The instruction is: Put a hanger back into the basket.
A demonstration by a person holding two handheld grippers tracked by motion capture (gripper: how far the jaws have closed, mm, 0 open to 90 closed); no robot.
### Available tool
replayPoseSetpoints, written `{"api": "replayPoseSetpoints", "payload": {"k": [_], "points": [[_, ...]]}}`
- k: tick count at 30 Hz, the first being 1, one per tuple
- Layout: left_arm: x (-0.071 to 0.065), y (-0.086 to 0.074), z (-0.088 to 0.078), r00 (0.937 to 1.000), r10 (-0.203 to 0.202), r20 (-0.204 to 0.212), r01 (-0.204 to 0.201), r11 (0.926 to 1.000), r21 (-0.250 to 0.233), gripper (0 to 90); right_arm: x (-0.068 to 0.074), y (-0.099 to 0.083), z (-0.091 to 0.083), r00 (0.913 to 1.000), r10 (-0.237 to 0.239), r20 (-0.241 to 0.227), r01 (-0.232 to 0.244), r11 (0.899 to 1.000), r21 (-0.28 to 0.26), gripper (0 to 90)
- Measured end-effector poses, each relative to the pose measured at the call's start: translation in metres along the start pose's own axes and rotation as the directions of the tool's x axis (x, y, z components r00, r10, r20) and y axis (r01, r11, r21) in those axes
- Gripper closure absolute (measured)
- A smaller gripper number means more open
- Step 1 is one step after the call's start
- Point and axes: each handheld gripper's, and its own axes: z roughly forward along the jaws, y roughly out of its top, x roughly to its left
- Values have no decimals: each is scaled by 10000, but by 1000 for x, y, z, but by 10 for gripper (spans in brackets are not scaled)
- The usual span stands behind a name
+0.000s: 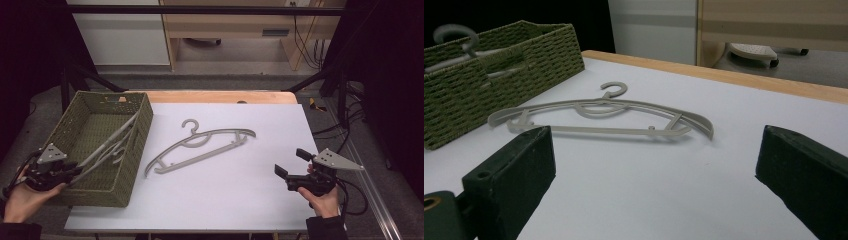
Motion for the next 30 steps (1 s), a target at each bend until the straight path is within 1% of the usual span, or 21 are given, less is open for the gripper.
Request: {"api": "replayPoseSetpoints", "payload": {"k": [1, 3, 4, 5, 9, 10, 11, 12, 13, 15, 17, 20, 23, 25, 26, 28, 30], "points": [[-2, 2, 1, 10000, 45, -61, -45, 10000, -40, 696, 0, 0, 0, 10000, -14, 11, 14, 10000, 10, 27], [-4, 8, 2, 10000, 45, -11, -45, 10000, -35, 687, 0, 0, 0, 10000, -28, -2, 28, 10000, 28, 28], [-5, 10, 4, 9999, 141, -62, -141, 9999, -36, 686, 0, 0, 0, 10000, -39, -5, 39, 10000, 26, 27], [-7, 13, 5, 9999, 135, -65, -135, 9999, -61, 681, 0, 0, 0, 10000, -12, 5, 12, 10000, 12, 27], [-15, 20, 16, 9995, 286, 155, -287, 9996, 56, 672, 0, 0, -1, 10000, -21, 8, 21, 10000, -21, 28], [-16, 22, 19, 9992, 340, 193, -345, 9991, 257, 672, 0, 0, -1, 10000, -13, 5, 13, 10000, -19, 27], [-17, 22, 22, 9994, 317, 153, -321, 9992, 253, 680, 0, 0, -1, 10000, -5, -3, 5, 10000, 8, 28], [-17, 24, 25, 9992, 354, 206, -365, 9978, 562, 699, 0, 0, -1, 10000, 9, -17, -9, 10000, -13, 27], [-17, 25, 28, 9990, 381, 248, -398, 9964, 750, 717, 0, 0, -1, 10000, -16, -24, 16, 10000, -2, 28], [-17, 25, 32, 9993, 385, 5, -384, 9938, 1044, 786, 0, 0, -1, 10000, -16, -20, 16, 10000, -7, 27], [-16, 24, 31, 9993, 363, 129, -375, 9937, 1059, 802, 0, 1, -1, 10000, -27, -6, 27, 10000, -15, 27], [-14, 23, 30, 9988, 457, 185, -475, 9926, 1115, 804, 0, 1, -2, 10000, -3, -30, 3, 10000, -20, 27], [-12, 20, 30, 9988, 446, 180, -464, 9917, 1198, 802, 0, 1, -2, 10000, -17, -9, 17, 10000, -26, 27], [-10, 20, 30, 9993, 321, 206, -345, 9915, 1252, 799, 0, 1, -2, 10000, -10, -14, 10, 10000, -20, 28], [-10, 19, 30, 9996, 198, 179, -219, 9918, 1259, 796, 0, 0, -1, 10000, -12, -13, 12, 10000, -10, 27], [-11, 19, 28, 9999, 121, 34, -125, 9919, 1267, 778, 0, 0, -1, 10000, -1, -2, 1, 10000, -6, 27], [-11, 19, 24, 10000, -6, 40, 2, 9950, 997, 729, 0, 0, -1, 10000, 7, 2, -7, 10000, 1, 27]]}}
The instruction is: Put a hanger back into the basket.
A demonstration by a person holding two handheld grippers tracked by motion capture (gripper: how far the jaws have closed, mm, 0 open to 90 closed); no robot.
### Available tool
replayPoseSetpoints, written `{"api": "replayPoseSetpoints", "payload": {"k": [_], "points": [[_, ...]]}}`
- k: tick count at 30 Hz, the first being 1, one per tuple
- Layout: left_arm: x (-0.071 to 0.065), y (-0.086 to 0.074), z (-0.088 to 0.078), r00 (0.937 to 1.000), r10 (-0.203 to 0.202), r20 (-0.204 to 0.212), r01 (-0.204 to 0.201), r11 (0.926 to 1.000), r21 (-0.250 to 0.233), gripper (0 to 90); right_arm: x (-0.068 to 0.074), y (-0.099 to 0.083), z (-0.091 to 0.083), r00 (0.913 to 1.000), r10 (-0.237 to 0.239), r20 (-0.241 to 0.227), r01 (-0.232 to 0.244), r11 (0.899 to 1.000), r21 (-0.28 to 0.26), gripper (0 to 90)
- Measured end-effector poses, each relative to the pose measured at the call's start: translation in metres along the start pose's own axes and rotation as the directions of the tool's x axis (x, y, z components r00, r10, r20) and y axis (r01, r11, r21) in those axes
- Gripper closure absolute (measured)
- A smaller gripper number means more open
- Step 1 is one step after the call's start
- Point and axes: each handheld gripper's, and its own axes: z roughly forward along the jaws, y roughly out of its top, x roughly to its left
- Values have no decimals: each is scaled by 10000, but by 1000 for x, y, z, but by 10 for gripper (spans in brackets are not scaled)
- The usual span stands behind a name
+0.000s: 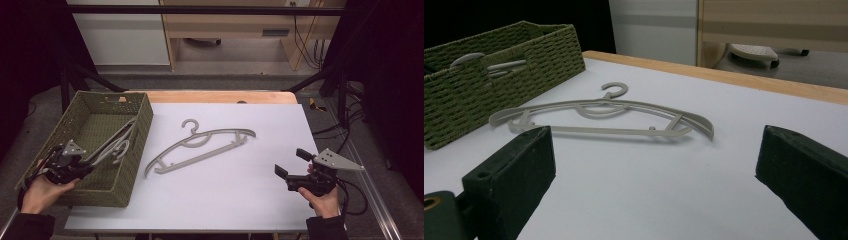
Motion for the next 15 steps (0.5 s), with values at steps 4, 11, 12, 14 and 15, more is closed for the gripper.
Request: {"api": "replayPoseSetpoints", "payload": {"k": [4, 11, 12, 14, 15], "points": [[-3, 4, -14, 9996, -291, 40, 293, 9936, -1090, 630, 0, 0, 1, 10000, -27, -28, 27, 10000, -5, 27], [-21, 21, -39, 9959, -572, 696, 791, 9250, -3717, 475, 0, -1, 2, 10000, 19, -19, -19, 10000, 43, 26], [-26, 25, -41, 9940, -655, 881, 961, 9069, -4103, 456, 0, -1, 2, 10000, 18, -17, -18, 10000, 45, 25], [-34, 32, -44, 9939, -517, 975, 897, 8932, -4406, 407, -1, -1, 2, 10000, 17, -15, -17, 10000, 15, 25], [-38, 34, -44, 9932, -511, 1043, 934, 8849, -4563, 386, -1, -1, 2, 10000, 48, -27, -48, 10000, 16, 25]]}}
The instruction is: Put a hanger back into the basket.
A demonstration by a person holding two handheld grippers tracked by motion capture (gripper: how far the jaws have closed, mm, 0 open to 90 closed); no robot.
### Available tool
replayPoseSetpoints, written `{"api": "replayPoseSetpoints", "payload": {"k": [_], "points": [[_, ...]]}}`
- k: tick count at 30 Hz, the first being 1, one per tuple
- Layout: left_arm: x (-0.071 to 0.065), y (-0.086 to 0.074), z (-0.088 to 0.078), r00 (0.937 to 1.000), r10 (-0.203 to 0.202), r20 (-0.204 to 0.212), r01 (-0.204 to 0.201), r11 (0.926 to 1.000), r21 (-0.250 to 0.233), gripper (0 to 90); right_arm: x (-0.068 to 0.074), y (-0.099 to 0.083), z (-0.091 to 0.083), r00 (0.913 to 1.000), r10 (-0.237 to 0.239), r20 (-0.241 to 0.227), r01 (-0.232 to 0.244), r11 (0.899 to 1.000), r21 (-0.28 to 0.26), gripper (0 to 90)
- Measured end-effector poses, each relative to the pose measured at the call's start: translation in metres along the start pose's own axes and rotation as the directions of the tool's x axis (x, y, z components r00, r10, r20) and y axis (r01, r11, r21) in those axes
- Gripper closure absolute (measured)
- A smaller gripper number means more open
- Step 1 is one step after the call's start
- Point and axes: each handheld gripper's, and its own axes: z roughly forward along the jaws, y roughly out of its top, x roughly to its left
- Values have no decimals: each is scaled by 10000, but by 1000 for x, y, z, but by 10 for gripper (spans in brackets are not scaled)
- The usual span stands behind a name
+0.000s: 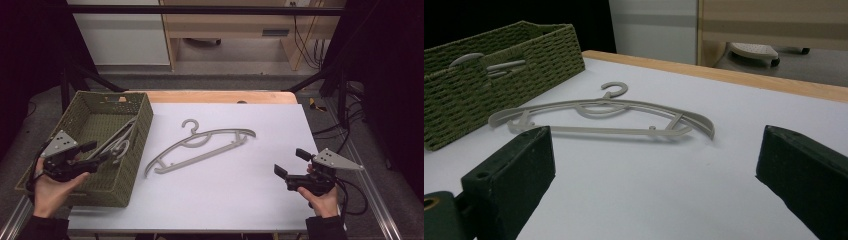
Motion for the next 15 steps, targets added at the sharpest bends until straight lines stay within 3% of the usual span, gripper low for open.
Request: {"api": "replayPoseSetpoints", "payload": {"k": [3, 9, 15], "points": [[-12, 8, 5, 9988, -127, 483, 155, 9981, -588, 322, 0, 0, 0, 10000, 13, 11, -13, 10000, -21, 25], [-39, 20, 22, 9948, -123, 1010, 225, 9947, -1004, 194, -1, 0, -1, 10000, -28, 20, 28, 10000, -19, 24], [-64, 29, 45, 9879, 32, 1551, 93, 9967, -800, 121, -1, 1, -2, 10000, 2, 54, -1, 10000, -65, 24]]}}
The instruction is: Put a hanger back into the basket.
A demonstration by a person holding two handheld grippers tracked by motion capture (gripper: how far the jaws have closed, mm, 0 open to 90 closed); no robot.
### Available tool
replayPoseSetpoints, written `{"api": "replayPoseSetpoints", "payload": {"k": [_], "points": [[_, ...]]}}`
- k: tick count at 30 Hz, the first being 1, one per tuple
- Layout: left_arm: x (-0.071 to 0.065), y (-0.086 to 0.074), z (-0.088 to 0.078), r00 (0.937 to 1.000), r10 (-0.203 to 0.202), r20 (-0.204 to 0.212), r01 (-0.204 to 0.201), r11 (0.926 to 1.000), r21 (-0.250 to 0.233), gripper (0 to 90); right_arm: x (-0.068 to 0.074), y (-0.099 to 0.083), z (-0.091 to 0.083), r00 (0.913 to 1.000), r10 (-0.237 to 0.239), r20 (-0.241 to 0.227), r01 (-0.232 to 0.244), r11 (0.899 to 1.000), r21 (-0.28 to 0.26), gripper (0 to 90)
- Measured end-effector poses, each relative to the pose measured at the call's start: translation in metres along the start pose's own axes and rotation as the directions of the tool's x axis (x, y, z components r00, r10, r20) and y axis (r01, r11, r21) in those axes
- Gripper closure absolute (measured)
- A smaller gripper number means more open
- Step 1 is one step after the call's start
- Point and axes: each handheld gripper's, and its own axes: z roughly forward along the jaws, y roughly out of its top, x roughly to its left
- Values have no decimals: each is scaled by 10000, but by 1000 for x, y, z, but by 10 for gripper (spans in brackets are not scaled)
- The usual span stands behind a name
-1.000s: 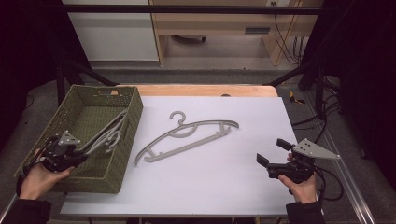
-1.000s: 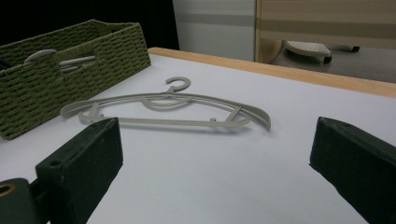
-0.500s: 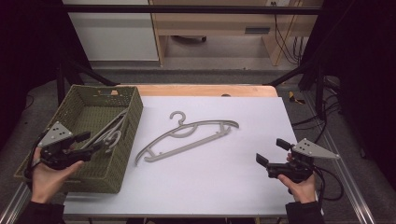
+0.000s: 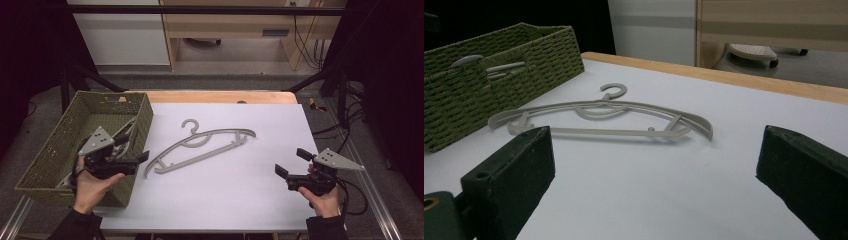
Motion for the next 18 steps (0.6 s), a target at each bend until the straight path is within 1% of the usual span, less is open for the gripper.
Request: {"api": "replayPoseSetpoints", "payload": {"k": [4, 5, 8, 9, 12, 13, 14, 15, 16, 18], "points": [[-13, 3, 20, 9993, 143, 334, -149, 9997, 181, 121, 0, 0, 0, 10000, 2, -21, -2, 10000, 22, 24], [-16, 3, 25, 9992, 111, 389, -121, 9996, 253, 116, 0, -1, 0, 10000, -38, -31, 38, 10000, 57, 24], [-22, 5, 40, 9986, 180, 501, -203, 9988, 442, 116, 0, -1, 0, 10000, -31, -52, 31, 10000, 47, 24], [-22, 5, 45, 9984, 178, 536, -205, 9986, 494, 116, 0, -1, 0, 10000, -35, -45, 36, 10000, 50, 24], [-23, 4, 59, 9983, -50, 581, 21, 9988, 490, 117, 0, -1, 1, 10000, 14, -79, -14, 10000, 50, 24], [-23, 4, 64, 9983, -47, 578, 14, 9984, 556, 117, 0, -1, 1, 10000, 27, -59, -27, 10000, 37, 24], [-22, 3, 67, 9987, -36, 513, 8, 9985, 551, 118, 0, -1, 1, 10000, 4, -58, -4, 10000, 50, 24], [-21, 2, 72, 9991, 20, 435, -49, 9977, 676, 121, 0, -1, 2, 10000, 11, -61, -10, 10000, 37, 24], [-21, 2, 76, 9992, -42, 390, 14, 9976, 699, 124, 0, -1, 2, 10000, -13, -40, 13, 10000, 57, 24], [-18, -1, 84, 9996, -26, 280, 1, 9961, 888, 136, 0, -1, 2, 10000, -15, -63, 16, 10000, 58, 23]]}}
